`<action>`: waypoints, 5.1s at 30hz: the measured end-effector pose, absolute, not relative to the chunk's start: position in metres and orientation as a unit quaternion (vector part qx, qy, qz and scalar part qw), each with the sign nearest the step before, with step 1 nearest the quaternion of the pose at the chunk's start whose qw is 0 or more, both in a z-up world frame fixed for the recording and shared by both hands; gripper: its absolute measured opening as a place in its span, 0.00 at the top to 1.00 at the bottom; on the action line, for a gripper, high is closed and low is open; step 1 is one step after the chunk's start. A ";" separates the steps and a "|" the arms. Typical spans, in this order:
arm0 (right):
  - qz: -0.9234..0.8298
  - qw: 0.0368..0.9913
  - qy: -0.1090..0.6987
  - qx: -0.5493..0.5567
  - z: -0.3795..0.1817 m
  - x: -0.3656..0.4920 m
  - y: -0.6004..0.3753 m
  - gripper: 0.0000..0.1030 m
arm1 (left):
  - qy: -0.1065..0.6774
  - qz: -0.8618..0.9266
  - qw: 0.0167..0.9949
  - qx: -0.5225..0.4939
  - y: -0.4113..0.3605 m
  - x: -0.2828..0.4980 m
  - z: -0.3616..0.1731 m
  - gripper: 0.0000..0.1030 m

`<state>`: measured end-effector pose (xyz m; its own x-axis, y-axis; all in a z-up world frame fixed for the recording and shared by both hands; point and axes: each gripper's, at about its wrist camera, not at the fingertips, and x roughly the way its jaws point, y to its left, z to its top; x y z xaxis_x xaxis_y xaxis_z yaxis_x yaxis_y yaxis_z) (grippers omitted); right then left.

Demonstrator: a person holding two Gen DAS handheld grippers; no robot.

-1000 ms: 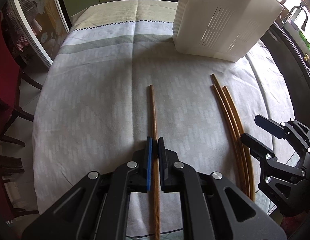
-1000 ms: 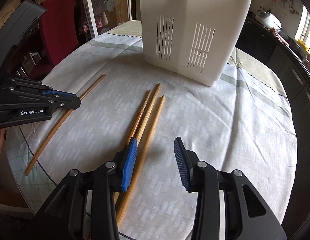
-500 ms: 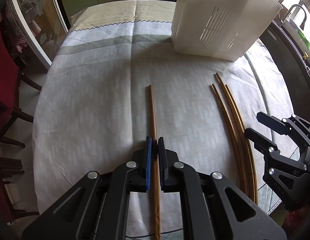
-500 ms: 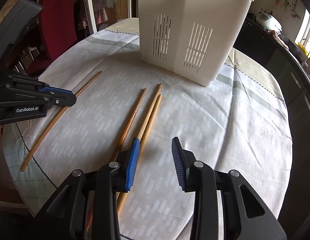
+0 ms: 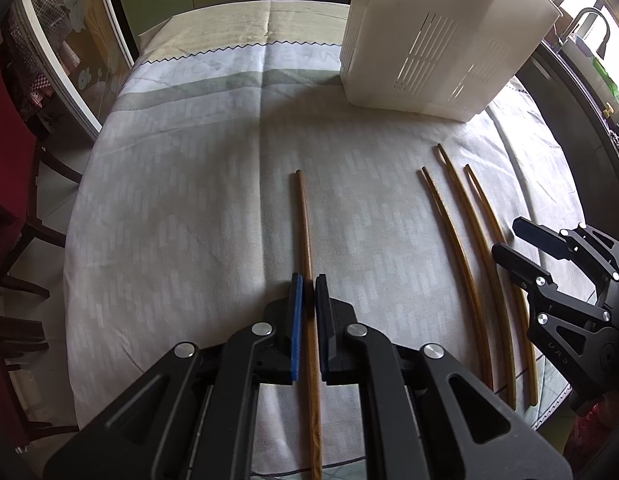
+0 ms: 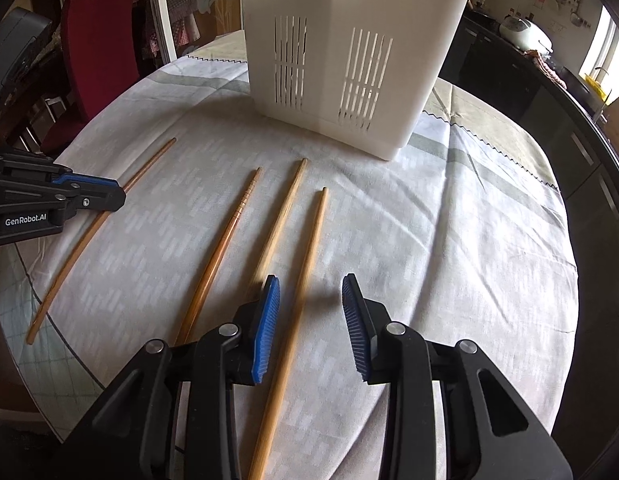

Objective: Organize utensils
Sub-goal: 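Grasp a wooden chopstick with the right tool while the left tool holds its chopstick, then lift both held chopsticks upright over the white basket, then lower both chopsticks into the basket and open both tools, then lower the left tool and grasp one of the last two chopsticks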

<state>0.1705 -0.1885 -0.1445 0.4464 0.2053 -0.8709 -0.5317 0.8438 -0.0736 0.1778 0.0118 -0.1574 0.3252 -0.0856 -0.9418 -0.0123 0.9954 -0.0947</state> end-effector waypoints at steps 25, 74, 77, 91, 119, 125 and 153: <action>0.254 0.816 0.503 -0.129 -0.149 0.193 -0.187 0.92 | 0.597 -0.013 0.801 -0.032 0.005 0.187 -0.157 0.94; 0.293 0.894 0.335 -0.050 0.013 0.127 -0.270 0.94 | 0.467 -0.083 0.880 -0.017 -0.008 0.140 -0.019 0.95; 0.294 0.896 0.330 -0.048 0.018 0.125 -0.272 0.94 | 0.464 -0.087 0.882 -0.015 -0.011 0.139 -0.016 0.95; 0.306 0.899 0.313 -0.039 0.036 0.127 -0.269 0.94 | 0.443 -0.101 0.891 -0.014 -0.018 0.141 0.008 0.95; 0.271 0.947 0.160 0.065 0.180 0.227 -0.260 0.94 | 0.297 -0.075 0.952 -0.001 -0.046 0.241 0.138 0.95; 0.260 0.942 0.209 0.043 0.136 0.262 -0.241 0.94 | 0.362 -0.071 0.929 -0.010 -0.045 0.267 0.090 0.95; 0.202 0.952 0.230 -0.019 0.067 0.147 -0.310 0.72 | 0.500 -0.097 0.857 -0.075 -0.054 0.188 -0.005 0.70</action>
<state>0.1468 -0.3099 0.0667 0.8126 0.3758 -0.4455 -0.3934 0.9176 0.0566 0.1875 -0.0535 -0.0054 0.4818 -0.2417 -0.8423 0.0908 0.9698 -0.2264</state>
